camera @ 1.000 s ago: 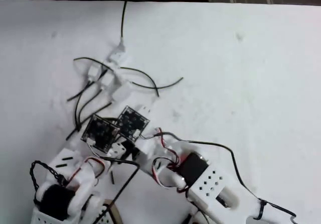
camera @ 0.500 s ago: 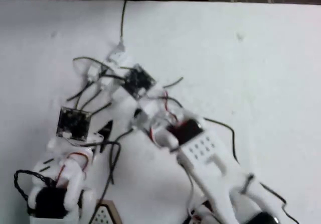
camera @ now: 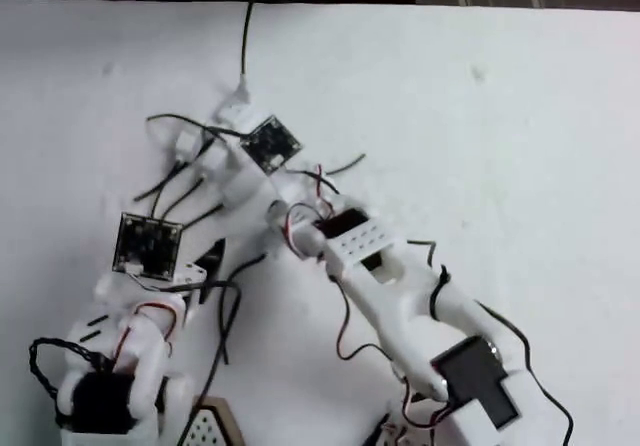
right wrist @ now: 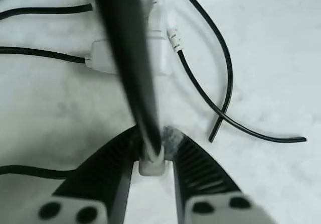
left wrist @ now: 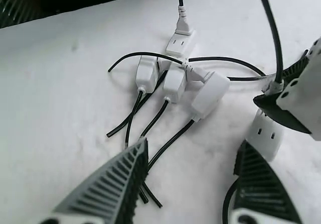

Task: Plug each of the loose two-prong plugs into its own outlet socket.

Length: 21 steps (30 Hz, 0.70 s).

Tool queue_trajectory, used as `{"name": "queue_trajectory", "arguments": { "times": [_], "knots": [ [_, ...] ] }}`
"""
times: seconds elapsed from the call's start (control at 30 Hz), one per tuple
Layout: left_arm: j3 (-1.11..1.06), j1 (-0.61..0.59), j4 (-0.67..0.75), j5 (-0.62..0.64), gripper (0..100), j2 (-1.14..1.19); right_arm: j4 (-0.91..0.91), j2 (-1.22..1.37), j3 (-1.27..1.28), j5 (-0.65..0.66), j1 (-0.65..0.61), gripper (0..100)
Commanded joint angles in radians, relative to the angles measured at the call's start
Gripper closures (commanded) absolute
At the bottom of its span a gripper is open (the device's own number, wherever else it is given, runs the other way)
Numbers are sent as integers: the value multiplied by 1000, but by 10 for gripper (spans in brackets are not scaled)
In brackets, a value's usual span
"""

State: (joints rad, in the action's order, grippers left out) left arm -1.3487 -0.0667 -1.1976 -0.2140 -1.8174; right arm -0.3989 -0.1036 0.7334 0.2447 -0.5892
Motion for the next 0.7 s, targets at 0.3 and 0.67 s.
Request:
{"name": "queue_trajectory", "arguments": {
  "times": [0.3, 0.67],
  "knots": [
    [-3, -8, 2, -8, 718, -1, -7, -8, -6, 12, 13, 981],
    [-41, -8, 57, -9, 718, -1, -96, -10, -8, 12, -21, 981]
  ]
}}
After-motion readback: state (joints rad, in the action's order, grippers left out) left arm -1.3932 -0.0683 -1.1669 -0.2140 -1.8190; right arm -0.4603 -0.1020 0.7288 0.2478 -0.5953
